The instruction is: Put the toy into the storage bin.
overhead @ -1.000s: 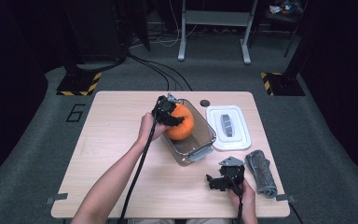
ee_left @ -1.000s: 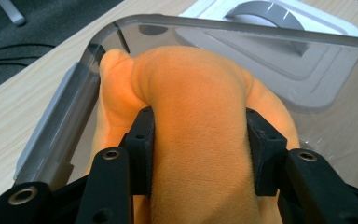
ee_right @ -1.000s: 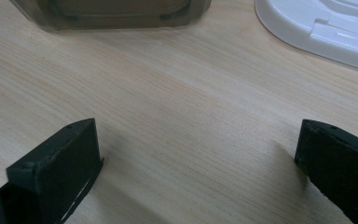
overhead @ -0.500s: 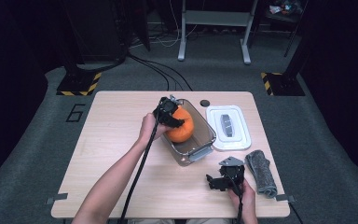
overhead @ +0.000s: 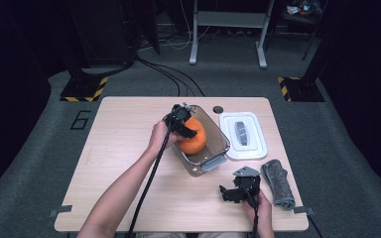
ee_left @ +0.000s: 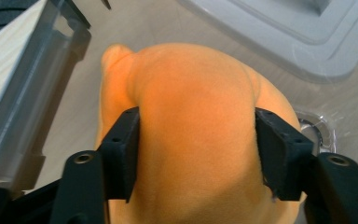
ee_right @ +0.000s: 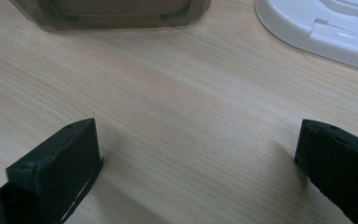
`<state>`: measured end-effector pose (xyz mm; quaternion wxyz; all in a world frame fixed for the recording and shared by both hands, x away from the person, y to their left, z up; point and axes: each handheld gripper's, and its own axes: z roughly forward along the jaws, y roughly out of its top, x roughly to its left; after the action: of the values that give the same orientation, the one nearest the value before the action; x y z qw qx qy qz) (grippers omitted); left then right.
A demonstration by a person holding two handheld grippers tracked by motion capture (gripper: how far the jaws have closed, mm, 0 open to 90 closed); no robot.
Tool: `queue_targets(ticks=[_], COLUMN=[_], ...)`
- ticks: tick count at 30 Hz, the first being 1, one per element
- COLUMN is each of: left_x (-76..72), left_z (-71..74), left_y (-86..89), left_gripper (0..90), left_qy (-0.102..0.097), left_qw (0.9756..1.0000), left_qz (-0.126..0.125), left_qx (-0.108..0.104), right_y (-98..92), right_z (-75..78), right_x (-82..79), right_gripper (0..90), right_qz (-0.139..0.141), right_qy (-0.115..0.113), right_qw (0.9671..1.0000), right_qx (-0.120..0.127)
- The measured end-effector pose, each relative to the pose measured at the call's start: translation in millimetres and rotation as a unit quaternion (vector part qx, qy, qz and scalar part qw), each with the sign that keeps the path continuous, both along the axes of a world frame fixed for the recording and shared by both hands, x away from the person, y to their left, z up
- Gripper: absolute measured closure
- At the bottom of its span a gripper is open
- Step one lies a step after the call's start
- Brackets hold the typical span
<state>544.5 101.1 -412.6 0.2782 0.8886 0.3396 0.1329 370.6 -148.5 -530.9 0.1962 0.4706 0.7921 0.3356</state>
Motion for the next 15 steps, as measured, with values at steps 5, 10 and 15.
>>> queue_targets(ticks=[5, 10, 15], left_x=[-0.2, -2.3, -5.8], left_z=[-1.0, 1.5, 9.2], left_y=[0.0, 1.1, 7.3], left_gripper=[26.3, 21.0, 18.6], left_qy=[0.002, -0.003, -0.019], left_qw=[1.0, 0.9999, 0.9989], left_qz=[0.002, 0.005, 0.014], left_qx=[-0.005, -0.012, -0.04], right_y=[0.0, 0.0, 0.0], right_z=[-0.1, 0.0, -0.1], right_x=[0.1, 0.0, 0.0], right_gripper=[0.0, 0.0, 0.0], right_qz=[0.0, 0.0, 0.0], right_qy=[0.0, 0.0, 0.0], right_qw=[1.0, 1.0, 1.0], right_qx=[0.001, 0.0, 0.001])
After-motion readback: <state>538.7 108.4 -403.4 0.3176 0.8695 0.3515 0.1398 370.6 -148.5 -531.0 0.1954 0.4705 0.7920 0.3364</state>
